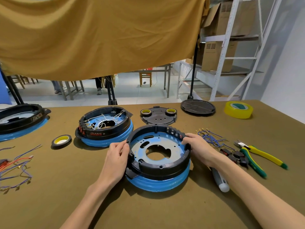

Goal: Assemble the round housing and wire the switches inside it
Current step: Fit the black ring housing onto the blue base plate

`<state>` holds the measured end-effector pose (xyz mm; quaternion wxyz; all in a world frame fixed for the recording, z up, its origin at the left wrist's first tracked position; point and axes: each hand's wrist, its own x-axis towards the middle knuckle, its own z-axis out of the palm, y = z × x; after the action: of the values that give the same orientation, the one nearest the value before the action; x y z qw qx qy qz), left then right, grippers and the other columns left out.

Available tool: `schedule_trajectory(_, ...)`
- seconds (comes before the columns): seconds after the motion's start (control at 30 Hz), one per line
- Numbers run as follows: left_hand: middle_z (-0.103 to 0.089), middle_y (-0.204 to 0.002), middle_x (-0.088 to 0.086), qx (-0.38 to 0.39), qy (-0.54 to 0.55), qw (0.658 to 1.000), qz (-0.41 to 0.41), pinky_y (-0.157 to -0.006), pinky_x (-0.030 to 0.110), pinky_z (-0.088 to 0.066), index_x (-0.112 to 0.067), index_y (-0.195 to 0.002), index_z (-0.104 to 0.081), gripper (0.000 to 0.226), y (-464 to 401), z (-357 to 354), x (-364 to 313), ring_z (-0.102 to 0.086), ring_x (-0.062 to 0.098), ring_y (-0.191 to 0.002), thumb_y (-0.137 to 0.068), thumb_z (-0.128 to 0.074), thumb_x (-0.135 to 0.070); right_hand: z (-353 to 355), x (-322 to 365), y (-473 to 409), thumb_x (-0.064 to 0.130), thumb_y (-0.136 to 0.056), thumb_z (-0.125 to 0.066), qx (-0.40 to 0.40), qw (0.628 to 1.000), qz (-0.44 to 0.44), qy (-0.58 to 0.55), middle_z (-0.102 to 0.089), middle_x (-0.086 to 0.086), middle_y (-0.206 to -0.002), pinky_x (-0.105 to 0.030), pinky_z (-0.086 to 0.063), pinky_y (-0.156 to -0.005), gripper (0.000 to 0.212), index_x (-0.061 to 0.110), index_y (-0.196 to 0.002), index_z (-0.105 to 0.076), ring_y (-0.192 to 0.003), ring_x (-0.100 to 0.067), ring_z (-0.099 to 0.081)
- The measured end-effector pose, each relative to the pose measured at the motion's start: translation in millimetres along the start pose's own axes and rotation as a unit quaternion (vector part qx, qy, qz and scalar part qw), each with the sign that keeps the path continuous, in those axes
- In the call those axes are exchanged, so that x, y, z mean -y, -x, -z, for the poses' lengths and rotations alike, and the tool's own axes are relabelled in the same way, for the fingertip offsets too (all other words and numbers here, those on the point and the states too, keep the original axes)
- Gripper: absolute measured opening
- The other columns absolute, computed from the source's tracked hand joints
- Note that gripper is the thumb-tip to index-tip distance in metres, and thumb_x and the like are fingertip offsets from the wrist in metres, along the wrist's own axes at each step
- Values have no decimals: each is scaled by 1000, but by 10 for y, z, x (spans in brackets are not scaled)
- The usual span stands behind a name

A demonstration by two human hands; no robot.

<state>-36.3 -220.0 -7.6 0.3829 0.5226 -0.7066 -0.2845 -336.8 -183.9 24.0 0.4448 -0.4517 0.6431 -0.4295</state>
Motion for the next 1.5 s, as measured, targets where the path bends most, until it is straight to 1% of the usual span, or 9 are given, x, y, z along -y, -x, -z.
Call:
schedule_trajectory(0.23, -65, -82, 1, -32, 35, 999, 13, -69, 25, -41, -15, -84, -65, 47, 61, 9, 19, -59, 4, -81, -107, -37, -44, -3, -155, 79, 14, -86, -75, -2, 998, 15, -68, -66, -18, -115, -44, -54, -102, 30, 4, -111, -61, -109, -28, -67)
schedule_trajectory(0.37, -65, -95, -21, -8, 53, 998, 38, -78, 16, -42, -44, -95, -63, 34, 79, -4, -25, -58, -17, -93, -108, -32, -50, -3, -155, 51, 30, -88, -77, -16, 998, 16, -51, -64, -10, -94, -46, -53, -96, 31, 8, -99, -59, -89, -24, -64)
schedule_trajectory(0.57, -75, -114, -6, 44, 123, 989, 65, -102, 40, -52, -25, -125, -71, 55, 31, 38, -13, -67, 12, -111, -105, -31, -56, 52, -185, 47, 21, -86, -77, -14, 999, 15, -27, -63, -15, -96, -53, -52, -98, 26, 9, -95, -57, -92, -28, -63)
schedule_trajectory(0.73, -74, -93, 7, 20, 119, 992, 39, -90, 54, -54, -8, -97, -72, 47, 10, 44, 37, -69, 26, -96, -111, -37, -37, 22, -124, 107, 36, -74, -80, -1, 999, 38, 13, -62, -13, -92, -43, -51, -81, 42, 7, -96, -58, -85, -24, -60)
schedule_trajectory(0.9, -72, -86, -3, 19, 118, 992, 28, -75, 33, -49, -20, -86, -70, 43, 24, 29, 53, -67, 12, -87, -111, -37, -34, 7, -144, 75, 31, -84, -78, -7, 998, 50, 25, -64, -15, -97, -40, -50, -82, 32, 8, -98, -61, -89, -24, -61)
schedule_trajectory(1.07, -73, -100, -16, 31, 123, 992, 27, -82, 24, -49, -29, -108, -71, 38, 55, 10, 33, -66, 0, -99, -110, -36, -42, 32, -124, 2, 35, -96, -67, -26, 995, 54, 78, -67, -10, -106, -40, -54, -91, 21, 17, -106, -62, -102, -24, -65)
schedule_trajectory(1.2, -70, -117, -10, 37, 143, 988, 42, -97, 28, -49, -22, -129, -65, 36, 48, 53, 23, -62, 4, -115, -109, -41, -39, 92, 7, -76, 40, -97, -66, -15, 991, 59, 122, -72, -4, -106, -28, -57, -77, 20, 24, -108, -66, -98, -15, -69)
schedule_trajectory(1.33, -67, -116, 5, 56, 176, 980, 69, -87, 26, -51, -16, -120, -58, 20, 88, 121, 22, -64, 17, -113, -108, -47, -27, 67, 189, -146, 49, -93, -70, -8, 989, 41, 144, -70, 3, -107, -16, -53, -54, 31, 27, -115, -66, -91, -8, -68)
schedule_trajectory(1.5, -58, -128, 7, 94, 205, 972, 63, -94, 28, -52, -16, -124, -44, 45, 156, 196, 10, -59, 17, -121, -89, -54, -42, 0, 318, -206, 53, -97, -63, 14, 979, 60, 195, -60, 4, -123, -20, -53, -62, 52, 29, -141, -50, -99, -8, -63)
